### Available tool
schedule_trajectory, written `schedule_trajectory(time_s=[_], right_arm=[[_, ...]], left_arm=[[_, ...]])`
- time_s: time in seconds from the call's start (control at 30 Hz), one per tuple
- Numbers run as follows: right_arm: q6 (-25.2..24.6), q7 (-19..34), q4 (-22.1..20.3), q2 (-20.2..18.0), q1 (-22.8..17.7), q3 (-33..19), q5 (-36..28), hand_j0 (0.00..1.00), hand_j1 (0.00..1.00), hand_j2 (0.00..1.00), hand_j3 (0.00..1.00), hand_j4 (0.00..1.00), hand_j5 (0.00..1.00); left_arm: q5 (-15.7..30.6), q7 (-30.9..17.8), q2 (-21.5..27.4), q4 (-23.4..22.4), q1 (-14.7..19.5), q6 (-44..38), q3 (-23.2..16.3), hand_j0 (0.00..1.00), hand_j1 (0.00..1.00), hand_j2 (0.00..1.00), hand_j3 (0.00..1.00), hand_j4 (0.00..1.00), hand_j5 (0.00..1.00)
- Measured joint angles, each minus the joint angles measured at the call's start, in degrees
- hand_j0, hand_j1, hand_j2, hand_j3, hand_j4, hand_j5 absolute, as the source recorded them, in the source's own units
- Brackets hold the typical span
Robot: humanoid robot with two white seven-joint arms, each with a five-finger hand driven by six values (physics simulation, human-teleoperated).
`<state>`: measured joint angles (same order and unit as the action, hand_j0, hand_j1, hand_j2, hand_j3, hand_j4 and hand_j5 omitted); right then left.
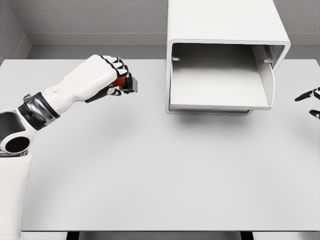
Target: Slide open multi-storey tabletop storage cabinets and put open load switch and slide close multi-storey tabletop storage cabinets
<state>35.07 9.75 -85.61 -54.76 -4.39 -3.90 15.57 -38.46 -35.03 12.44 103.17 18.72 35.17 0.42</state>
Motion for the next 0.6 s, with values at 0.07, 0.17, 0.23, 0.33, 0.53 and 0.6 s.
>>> schedule_trajectory(time_s=[0.07, 0.17, 0.23, 0.33, 0.53, 0.6], right_arm=[[0.0, -0.1, -0.6, 0.1, -1.1, 0.1, 0.7, 0.66, 0.66, 0.66, 0.66, 0.66, 0.66], [0.0, -0.2, -2.0, 0.3, -2.5, 0.1, 1.9, 0.66, 0.66, 0.66, 0.66, 0.66, 0.66], [0.0, -0.3, -2.9, 0.3, -3.2, 0.1, 2.7, 0.66, 0.66, 0.66, 0.66, 0.66, 0.66], [0.0, -0.3, -3.5, 0.5, -3.6, 0.2, 3.6, 0.66, 0.66, 0.66, 0.66, 0.66, 0.66], [0.0, -0.5, -3.7, 1.5, -5.5, 0.3, 6.2, 0.67, 0.67, 0.67, 0.67, 0.67, 0.67], [0.0, -0.6, -3.8, 2.3, -6.4, 0.2, 6.9, 0.67, 0.67, 0.67, 0.67, 0.67, 0.67]], left_arm=[[0.0, 0.0, -0.5, 0.0, 0.3, 0.0, -0.4, 0.35, 0.35, 0.35, 0.35, 0.35, 0.35], [0.0, 0.0, -1.1, 0.0, 0.7, 0.0, -1.0, 0.35, 0.35, 0.35, 0.35, 0.35, 0.35], [0.0, 0.0, -1.8, 0.0, 1.0, 0.0, -1.3, 0.35, 0.35, 0.35, 0.35, 0.35, 0.35], [0.0, 0.0, -2.6, 0.0, 1.4, 0.0, -1.7, 0.35, 0.35, 0.35, 0.35, 0.35, 0.35], [-0.1, 0.0, -4.3, 0.0, 1.8, 0.0, -2.2, 0.35, 0.35, 0.35, 0.35, 0.35, 0.35], [-0.1, 0.0, -4.9, 0.0, 2.2, 0.0, -2.4, 0.35, 0.35, 0.35, 0.35, 0.35, 0.35]])
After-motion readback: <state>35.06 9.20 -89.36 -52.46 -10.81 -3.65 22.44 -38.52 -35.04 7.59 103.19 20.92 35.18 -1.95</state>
